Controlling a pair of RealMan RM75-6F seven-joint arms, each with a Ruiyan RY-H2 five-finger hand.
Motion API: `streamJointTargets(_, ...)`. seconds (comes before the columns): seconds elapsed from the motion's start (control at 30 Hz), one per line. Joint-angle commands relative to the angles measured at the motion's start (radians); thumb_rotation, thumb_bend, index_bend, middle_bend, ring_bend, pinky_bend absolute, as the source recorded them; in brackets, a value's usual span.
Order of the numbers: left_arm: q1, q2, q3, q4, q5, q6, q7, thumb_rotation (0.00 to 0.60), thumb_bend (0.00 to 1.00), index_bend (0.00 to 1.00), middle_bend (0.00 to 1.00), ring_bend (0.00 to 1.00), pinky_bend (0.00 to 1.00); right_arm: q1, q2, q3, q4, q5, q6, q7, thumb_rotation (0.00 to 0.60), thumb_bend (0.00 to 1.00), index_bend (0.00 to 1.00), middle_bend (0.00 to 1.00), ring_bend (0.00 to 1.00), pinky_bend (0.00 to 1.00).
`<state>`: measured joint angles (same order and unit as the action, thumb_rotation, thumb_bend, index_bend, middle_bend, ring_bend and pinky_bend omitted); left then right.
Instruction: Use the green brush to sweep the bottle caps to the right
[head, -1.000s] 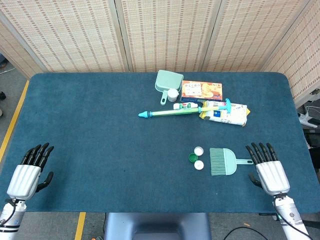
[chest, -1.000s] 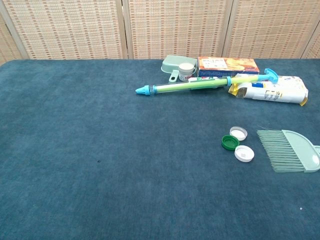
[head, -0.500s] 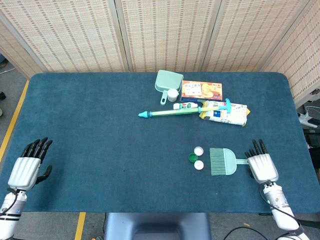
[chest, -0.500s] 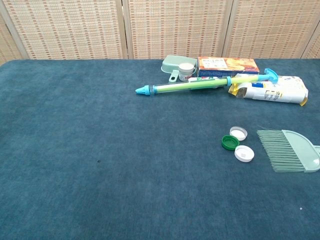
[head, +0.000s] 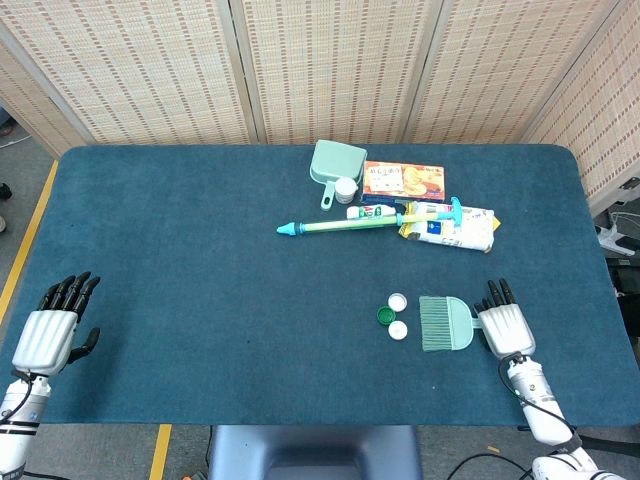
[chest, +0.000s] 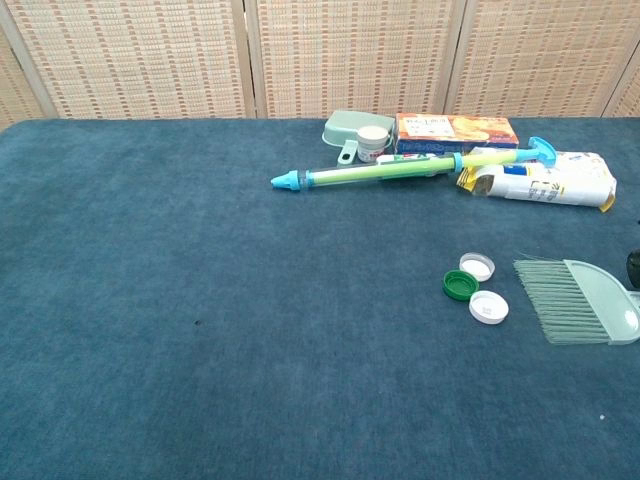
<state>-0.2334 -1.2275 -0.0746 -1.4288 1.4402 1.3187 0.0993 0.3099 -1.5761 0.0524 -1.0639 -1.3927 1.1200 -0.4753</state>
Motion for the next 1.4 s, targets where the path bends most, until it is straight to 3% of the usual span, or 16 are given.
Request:
streamJointTargets(0.03, -0.001, 0.000, 0.001, 0.004, -0.007, -0.006, -0.002, 0.600, 0.40, 0.00, 0.00, 0.00, 0.11, 0.003, -0.005, -0.001, 0.006, 0.000, 0.000, 0.008, 0.524, 0.30, 0.42, 0.37, 0.07, 0.00)
streamJointTargets(0.43, -0.008, 0.005, -0.002, 0.007, -0.035, -0.024, 0.004, 0.600, 0.40, 0.00, 0.00, 0.00, 0.11, 0.007, -0.026, -0.005, 0.029, 0.011, -0.004, 0.023, 0.560, 0.31, 0.48, 0.41, 0.12, 0.00)
streamJointTargets(0.57, -0.010, -0.002, -0.003, 0.001, -0.041, -0.025, 0.019, 0.600, 0.40, 0.00, 0.00, 0.00, 0.11, 0.008, -0.030, -0.007, 0.033, 0.009, -0.003, 0.034, 0.600, 0.31, 0.53, 0.44, 0.16, 0.01)
streamJointTargets(0.97, -0.011, 0.004, 0.000, -0.012, -0.045, -0.022, 0.025, 0.600, 0.40, 0.00, 0.00, 0.00, 0.11, 0.002, -0.044, -0.012, 0.050, -0.016, 0.039, 0.089, 0.600, 0.33, 0.80, 0.66, 0.36, 0.10)
streamJointTargets(1.13, -0.009, 0.007, 0.002, -0.012, -0.045, -0.020, 0.022, 0.600, 0.40, 0.00, 0.00, 0.00, 0.11, 0.006, -0.053, -0.009, 0.073, -0.031, 0.066, 0.080, 0.600, 0.37, 0.98, 0.82, 0.53, 0.15)
streamJointTargets(1.2, -0.008, 0.007, 0.002, -0.013, -0.044, -0.016, 0.021, 0.600, 0.40, 0.00, 0.00, 0.00, 0.11, 0.010, -0.045, -0.015, 0.076, -0.048, 0.081, 0.051, 0.600, 0.37, 1.00, 0.86, 0.57, 0.17)
streamJointTargets(1.27, -0.007, 0.008, 0.003, -0.013, -0.044, -0.013, 0.020, 0.600, 0.40, 0.00, 0.00, 0.00, 0.11, 0.017, -0.017, -0.018, 0.045, -0.069, 0.097, 0.015, 0.600, 0.37, 1.00, 0.88, 0.58, 0.17)
streamJointTargets(1.4, -0.009, 0.007, 0.003, -0.015, -0.046, -0.016, 0.022, 0.600, 0.39, 0.00, 0.00, 0.00, 0.11, 0.035, 0.081, -0.010, -0.095, -0.104, 0.139, -0.117, 0.600, 0.37, 1.00, 0.88, 0.59, 0.30)
